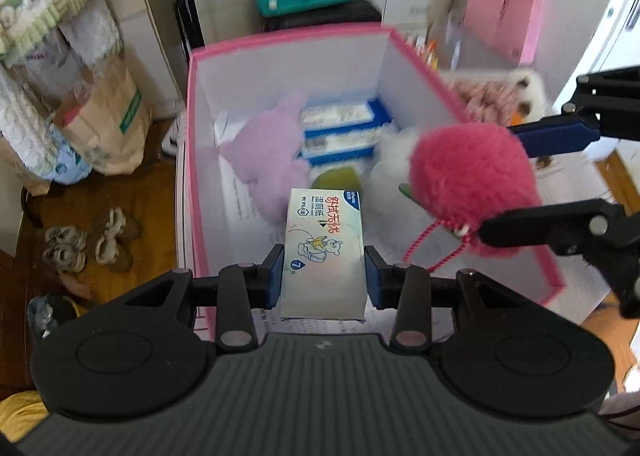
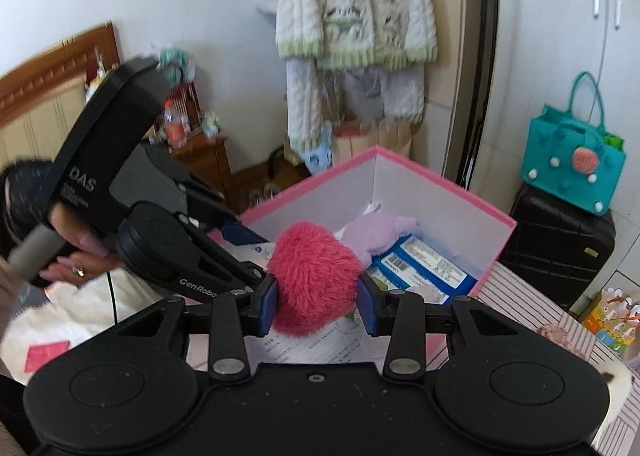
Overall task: Organize soft objects
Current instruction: 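Carry the wipes pack and pompom over the pink box and lower them in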
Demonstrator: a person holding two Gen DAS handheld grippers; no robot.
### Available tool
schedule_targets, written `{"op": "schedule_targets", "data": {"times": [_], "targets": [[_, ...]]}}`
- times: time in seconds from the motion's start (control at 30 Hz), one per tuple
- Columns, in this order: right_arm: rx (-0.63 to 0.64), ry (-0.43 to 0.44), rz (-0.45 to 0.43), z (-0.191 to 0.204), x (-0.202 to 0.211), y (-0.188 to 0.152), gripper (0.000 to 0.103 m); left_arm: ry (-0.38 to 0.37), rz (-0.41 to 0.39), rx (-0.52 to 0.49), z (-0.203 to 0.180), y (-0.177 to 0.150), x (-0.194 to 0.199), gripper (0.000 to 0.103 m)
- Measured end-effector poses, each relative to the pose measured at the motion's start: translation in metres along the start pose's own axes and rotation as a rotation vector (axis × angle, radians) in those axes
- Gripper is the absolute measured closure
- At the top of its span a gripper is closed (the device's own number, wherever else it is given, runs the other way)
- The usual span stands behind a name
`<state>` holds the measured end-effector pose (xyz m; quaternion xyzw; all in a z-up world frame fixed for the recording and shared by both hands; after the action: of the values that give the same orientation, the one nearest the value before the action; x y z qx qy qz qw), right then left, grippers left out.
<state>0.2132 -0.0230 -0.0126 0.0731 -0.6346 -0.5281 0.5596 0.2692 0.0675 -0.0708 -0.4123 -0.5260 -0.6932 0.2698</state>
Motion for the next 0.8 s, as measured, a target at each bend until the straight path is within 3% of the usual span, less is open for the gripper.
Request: {"op": "schedule_targets", "data": {"times": [0.1,0.23,0.43,0.53,0.7,0.8], "targets": [[0.009,0.003,0.057,-0.008,-0.02,-0.001,0.057,0.01,0.048,0.008,0.008,0.003,-0.011,0.064],[0.021,-0.004,0.122,-0.017,-0.035,-0.01,0.057,0.053,0.055,-0.022,0.007,0.01,-0.017,0.064],[0.027,0.005,0.162,-0.021,-0.043,-0.017,0.057,0.06,0.076,-0.067,-0.003,0.02,-0.03,0.064],[0.043,0.02,0.186,-0.017,-0.047,-0.018,0.057,0.074,0.069,-0.057,-0.001,0.025,-0.034,0.064],[0.07,0.034,0.225,-0.011,-0.057,-0.019,0.057,0.032,0.088,-0.002,0.002,0.028,-0.031,0.061],[0.083,0.031,0.248,-0.011,-0.064,-0.022,0.057,0.055,0.063,-0.009,0.002,0.029,-0.029,0.062]]}}
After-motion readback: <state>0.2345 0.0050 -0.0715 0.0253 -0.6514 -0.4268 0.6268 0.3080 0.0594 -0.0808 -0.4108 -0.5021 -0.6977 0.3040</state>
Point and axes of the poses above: each gripper's, at about its wrist camera, not at the fingertips, and x roughly against the way its jaws point, z to its left, y to its top, the point moved 7 cm from there along -x, roughly the way its jaws point, and after that the axes turned 10 degrees about y, right-handed, at the moved point
